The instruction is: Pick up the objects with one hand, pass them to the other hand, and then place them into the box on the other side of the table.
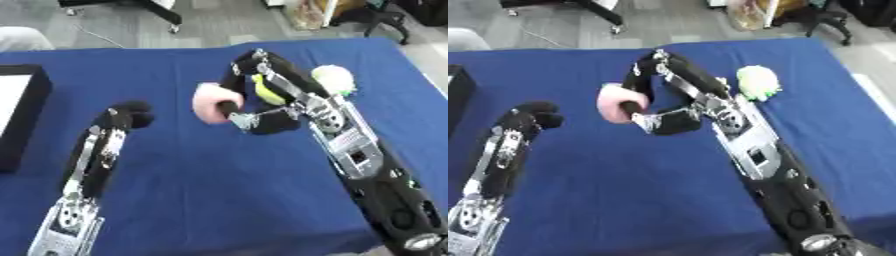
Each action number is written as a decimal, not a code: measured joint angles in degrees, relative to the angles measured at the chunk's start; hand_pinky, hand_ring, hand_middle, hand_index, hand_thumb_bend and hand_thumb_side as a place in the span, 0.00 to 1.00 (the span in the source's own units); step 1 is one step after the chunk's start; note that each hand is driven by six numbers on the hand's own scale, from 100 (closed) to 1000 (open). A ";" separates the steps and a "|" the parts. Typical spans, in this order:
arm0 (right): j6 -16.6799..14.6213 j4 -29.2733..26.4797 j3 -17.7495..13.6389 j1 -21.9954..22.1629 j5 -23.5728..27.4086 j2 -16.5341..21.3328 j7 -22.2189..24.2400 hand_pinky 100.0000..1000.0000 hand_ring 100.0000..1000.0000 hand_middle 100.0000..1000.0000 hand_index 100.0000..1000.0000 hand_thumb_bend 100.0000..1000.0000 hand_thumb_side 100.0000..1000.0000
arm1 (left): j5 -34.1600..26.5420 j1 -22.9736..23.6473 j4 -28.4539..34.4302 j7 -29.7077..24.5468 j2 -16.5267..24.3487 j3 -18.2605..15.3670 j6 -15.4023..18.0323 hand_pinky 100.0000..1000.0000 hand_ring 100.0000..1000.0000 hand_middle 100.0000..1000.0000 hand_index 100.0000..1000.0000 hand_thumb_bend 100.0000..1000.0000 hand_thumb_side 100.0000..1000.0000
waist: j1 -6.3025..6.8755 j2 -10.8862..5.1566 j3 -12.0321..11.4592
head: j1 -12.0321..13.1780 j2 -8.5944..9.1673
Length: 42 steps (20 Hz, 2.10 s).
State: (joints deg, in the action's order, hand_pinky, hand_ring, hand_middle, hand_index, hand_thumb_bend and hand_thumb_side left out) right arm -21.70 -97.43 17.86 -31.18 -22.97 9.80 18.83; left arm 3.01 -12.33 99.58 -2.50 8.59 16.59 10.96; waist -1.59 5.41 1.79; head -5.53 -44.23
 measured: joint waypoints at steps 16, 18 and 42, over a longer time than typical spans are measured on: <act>0.03 -0.83 2.94 0.99 4.19 -3.78 3.80 0.60 0.27 0.27 0.25 0.00 0.00 | 13.40 -0.90 -1.92 -3.25 0.47 0.62 2.87 0.76 0.70 0.69 0.85 0.00 0.65 | 0.04 0.05 0.29 | 0.67 0.00; 0.00 -0.83 3.19 0.97 4.58 -3.83 4.13 0.60 0.27 0.27 0.25 0.00 0.00 | 14.47 -1.22 -2.09 -3.67 0.47 0.88 3.29 0.76 0.70 0.69 0.85 0.00 0.64 | 0.04 0.05 0.29 | 0.51 0.00; 0.52 -0.21 3.68 0.12 6.53 -4.29 5.10 0.58 0.27 0.26 0.25 0.00 0.00 | 20.78 -1.19 -1.95 -9.98 0.86 2.34 7.31 0.78 0.73 0.73 0.90 0.26 0.54 | 0.01 0.17 0.52 | -0.86 0.00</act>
State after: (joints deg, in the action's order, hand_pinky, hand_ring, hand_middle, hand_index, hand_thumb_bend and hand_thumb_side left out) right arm -21.18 -97.64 21.54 -31.06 -16.44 5.51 23.92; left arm 23.79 -13.52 97.62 -12.48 9.46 18.92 18.27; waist -1.58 5.58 2.31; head -6.39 -44.23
